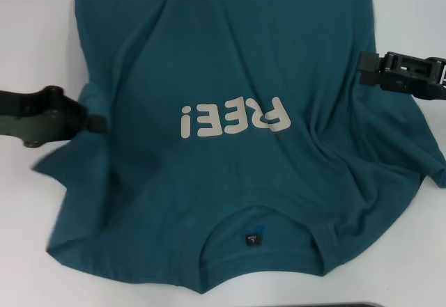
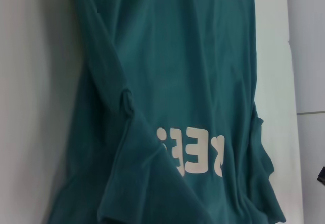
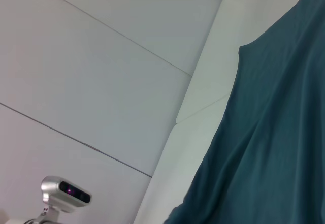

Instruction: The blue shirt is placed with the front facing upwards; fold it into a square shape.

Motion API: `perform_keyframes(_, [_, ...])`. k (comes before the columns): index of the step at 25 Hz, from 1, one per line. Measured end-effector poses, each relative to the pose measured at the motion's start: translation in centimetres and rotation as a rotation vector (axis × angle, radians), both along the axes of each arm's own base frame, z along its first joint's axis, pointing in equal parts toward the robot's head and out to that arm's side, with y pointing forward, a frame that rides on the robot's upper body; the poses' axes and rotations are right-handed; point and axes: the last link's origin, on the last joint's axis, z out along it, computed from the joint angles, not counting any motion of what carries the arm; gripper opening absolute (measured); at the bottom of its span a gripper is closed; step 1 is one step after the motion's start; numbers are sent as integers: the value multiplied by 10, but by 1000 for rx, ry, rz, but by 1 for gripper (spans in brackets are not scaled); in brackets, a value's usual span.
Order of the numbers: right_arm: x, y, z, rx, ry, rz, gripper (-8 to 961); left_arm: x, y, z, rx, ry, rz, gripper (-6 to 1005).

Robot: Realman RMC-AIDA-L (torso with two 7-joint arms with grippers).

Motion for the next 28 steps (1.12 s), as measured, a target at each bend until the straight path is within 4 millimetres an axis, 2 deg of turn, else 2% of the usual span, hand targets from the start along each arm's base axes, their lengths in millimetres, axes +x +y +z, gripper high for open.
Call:
perform_keyframes(9, [0,1,-1,0,-4,0,940,-1,7,-25,-11,-25,42,22])
perform_keyframes(17, [-1,1,-2,-7,-6,0,940,5,12,-32,-29,-31,12,32])
perform_keyframes(22, [0,1,-1,-9,-10,2,940,9,15,-35,-34,-21,-3,206])
perform_keyframes(28, [0,1,-2,-8,-12,-1,940,11,17,-40,-57,18,-10,346])
